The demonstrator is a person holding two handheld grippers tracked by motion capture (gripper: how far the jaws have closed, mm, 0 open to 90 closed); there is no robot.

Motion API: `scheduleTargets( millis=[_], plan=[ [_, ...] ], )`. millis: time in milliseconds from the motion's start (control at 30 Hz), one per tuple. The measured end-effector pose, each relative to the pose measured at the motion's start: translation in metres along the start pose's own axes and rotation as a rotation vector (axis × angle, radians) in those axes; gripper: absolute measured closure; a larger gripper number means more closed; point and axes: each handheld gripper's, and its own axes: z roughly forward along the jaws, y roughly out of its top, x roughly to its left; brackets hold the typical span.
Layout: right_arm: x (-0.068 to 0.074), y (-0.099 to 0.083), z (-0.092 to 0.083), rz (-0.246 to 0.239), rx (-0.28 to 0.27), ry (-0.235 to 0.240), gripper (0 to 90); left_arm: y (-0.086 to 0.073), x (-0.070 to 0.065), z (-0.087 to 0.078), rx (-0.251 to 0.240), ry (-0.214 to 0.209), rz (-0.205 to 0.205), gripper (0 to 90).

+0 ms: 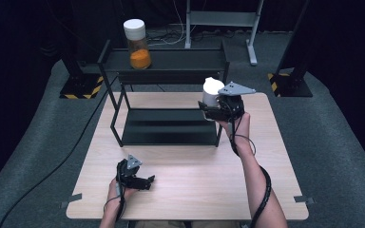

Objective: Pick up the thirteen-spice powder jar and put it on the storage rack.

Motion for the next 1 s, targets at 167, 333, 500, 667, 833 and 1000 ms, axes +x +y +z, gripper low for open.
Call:
scheduleTargets(
  millis=[167, 333, 500, 667, 833, 1000],
  plan=[
    [-0.001, 0.004, -0.002, -0.002, -0.007, 0.002, 30.0, 0.000, 0.000, 0.000, 0.000, 0.000, 0.000, 0.9],
    [-0.001, 0.009, -0.005, -0.005, -0.015, -0.001, 30.0, 0.000, 0.000, 0.000, 0.000, 0.000, -0.001, 0.9],
    [-0.001, 0.015, -0.007, -0.014, -0.018, -0.003, 30.0, 0.000, 0.000, 0.000, 0.000, 0.000, -0.001, 0.9],
    [-0.003, 0.020, -0.009, -0.007, -0.029, -0.001, 30.0, 0.000, 0.000, 0.000, 0.000, 0.000, 0.000, 0.9],
    [-0.004, 0.028, -0.011, -0.014, -0.037, 0.001, 30.0, 0.000, 0.000, 0.000, 0.000, 0.000, 0.000, 0.9],
    [-0.003, 0.033, -0.012, -0.017, -0.048, 0.002, 30.1, 0.000, 0.000, 0.000, 0.000, 0.000, -0.001, 0.9]
  ],
)
